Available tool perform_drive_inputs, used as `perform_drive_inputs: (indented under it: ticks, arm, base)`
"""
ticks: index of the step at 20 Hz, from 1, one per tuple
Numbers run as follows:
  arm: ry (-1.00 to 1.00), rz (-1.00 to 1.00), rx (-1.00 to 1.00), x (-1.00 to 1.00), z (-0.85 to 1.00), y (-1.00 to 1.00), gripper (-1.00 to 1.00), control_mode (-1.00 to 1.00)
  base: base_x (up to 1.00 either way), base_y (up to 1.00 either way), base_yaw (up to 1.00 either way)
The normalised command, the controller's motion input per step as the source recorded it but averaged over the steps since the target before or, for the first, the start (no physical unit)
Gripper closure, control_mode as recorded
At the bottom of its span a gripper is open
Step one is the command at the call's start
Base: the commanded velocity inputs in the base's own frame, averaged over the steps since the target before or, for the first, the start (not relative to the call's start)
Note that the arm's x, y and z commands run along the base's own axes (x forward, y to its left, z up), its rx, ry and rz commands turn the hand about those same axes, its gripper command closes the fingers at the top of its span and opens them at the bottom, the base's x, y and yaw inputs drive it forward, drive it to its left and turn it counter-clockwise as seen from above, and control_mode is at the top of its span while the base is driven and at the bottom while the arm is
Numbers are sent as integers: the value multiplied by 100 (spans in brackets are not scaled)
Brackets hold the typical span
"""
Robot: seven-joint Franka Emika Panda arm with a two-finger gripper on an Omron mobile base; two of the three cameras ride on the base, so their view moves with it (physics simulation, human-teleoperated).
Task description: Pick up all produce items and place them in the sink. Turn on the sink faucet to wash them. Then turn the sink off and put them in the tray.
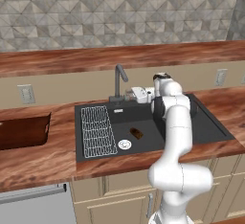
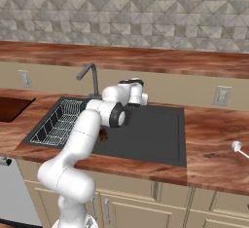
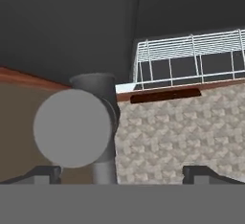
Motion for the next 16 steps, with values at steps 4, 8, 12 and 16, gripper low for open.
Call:
perform_drive_inputs:
  ticks: [4, 8, 12, 16]
  arm:
    - [-8, 2, -6, -59, 47, -35, -100, -100]
    - [-10, 4, -11, -94, 59, -51, -100, -100]
    - [-18, 17, -17, -100, 13, -50, -100, -100]
    - [-29, 27, -23, -100, 0, -37, -100, -100]
  base:
    - [0, 0, 0]
    - [0, 0, 0]
    - [0, 0, 0]
    - [0, 0, 0]
